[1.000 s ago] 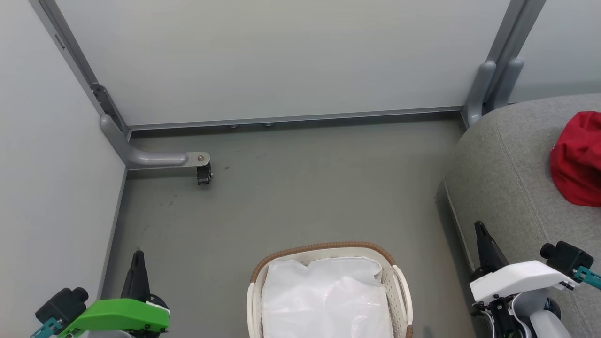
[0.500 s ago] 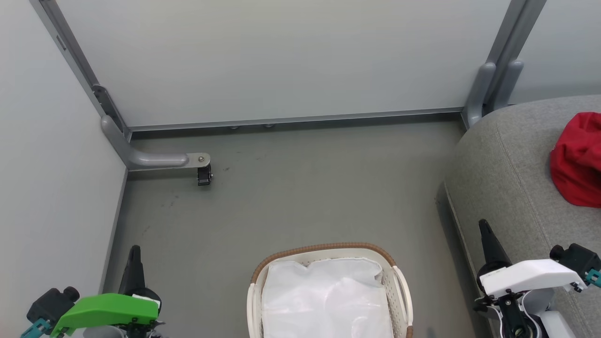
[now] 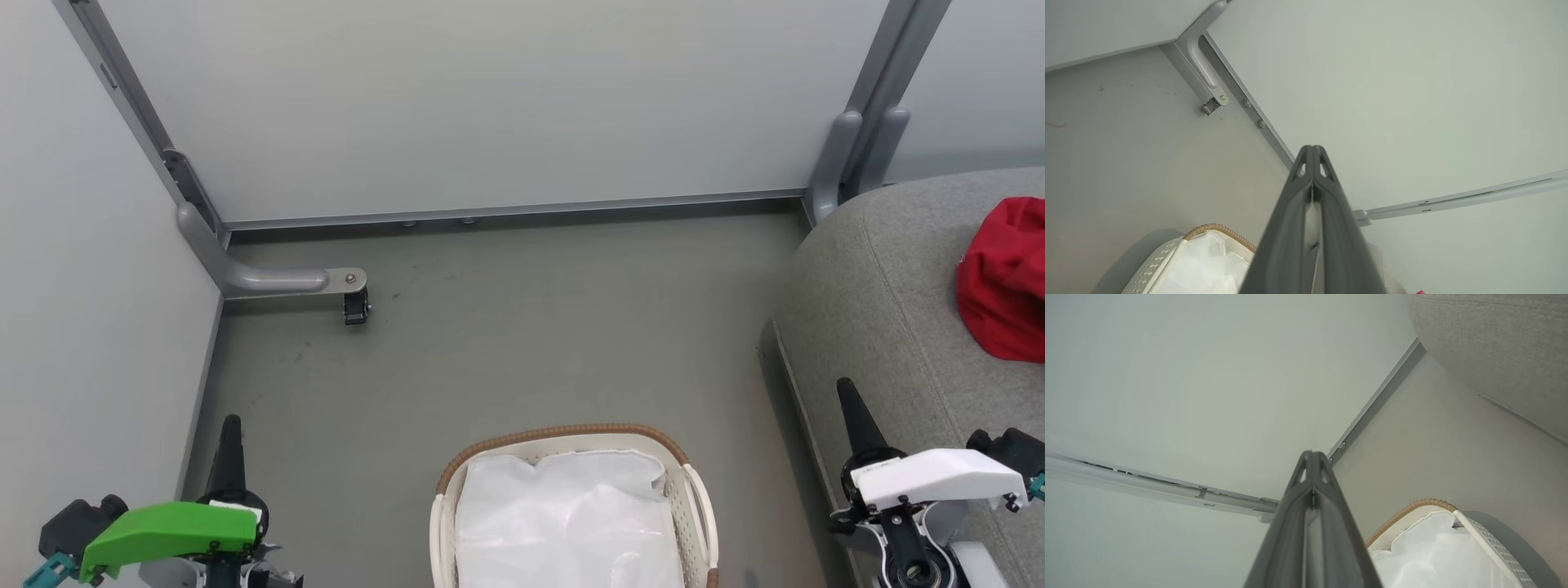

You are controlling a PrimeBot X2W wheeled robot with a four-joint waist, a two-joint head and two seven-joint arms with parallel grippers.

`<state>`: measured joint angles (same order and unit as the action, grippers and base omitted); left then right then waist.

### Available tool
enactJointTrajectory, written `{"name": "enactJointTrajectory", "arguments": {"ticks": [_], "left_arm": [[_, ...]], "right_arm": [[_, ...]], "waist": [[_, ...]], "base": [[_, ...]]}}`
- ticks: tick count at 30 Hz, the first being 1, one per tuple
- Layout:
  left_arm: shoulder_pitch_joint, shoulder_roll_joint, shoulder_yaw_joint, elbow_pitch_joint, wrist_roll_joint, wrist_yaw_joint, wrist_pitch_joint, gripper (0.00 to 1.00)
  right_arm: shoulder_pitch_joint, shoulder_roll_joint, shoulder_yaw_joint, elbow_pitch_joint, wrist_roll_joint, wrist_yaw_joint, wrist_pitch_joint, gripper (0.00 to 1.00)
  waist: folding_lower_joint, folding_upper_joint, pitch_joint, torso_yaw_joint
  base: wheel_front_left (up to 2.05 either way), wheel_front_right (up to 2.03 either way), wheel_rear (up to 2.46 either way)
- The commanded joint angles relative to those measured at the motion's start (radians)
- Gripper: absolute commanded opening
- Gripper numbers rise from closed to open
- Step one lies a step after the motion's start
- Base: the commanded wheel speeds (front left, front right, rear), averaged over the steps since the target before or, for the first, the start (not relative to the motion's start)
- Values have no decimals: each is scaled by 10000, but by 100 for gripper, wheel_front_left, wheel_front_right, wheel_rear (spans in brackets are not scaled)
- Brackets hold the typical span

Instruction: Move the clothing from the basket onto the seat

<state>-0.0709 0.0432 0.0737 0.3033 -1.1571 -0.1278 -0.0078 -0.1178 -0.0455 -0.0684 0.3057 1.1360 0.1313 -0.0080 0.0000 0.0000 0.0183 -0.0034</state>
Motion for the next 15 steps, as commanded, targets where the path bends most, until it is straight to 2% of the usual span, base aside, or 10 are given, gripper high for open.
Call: {"name": "enactJointTrajectory", "arguments": {"ticks": [1, 15], "left_arm": [[-222, 78, 62, -116, -289, -29, 74, 0], [-312, 87, 166, -271, -1539, -35, 412, 0]], "right_arm": [[17, -62, -56, -147, 294, -5, 92, 0], [50, -66, -180, -295, 1609, -6, 433, 0]], "waist": [[0, 0, -4, 1], [0, 0, -40, 9]], "base": [[0, 0, 0], [0, 0, 0]]}}
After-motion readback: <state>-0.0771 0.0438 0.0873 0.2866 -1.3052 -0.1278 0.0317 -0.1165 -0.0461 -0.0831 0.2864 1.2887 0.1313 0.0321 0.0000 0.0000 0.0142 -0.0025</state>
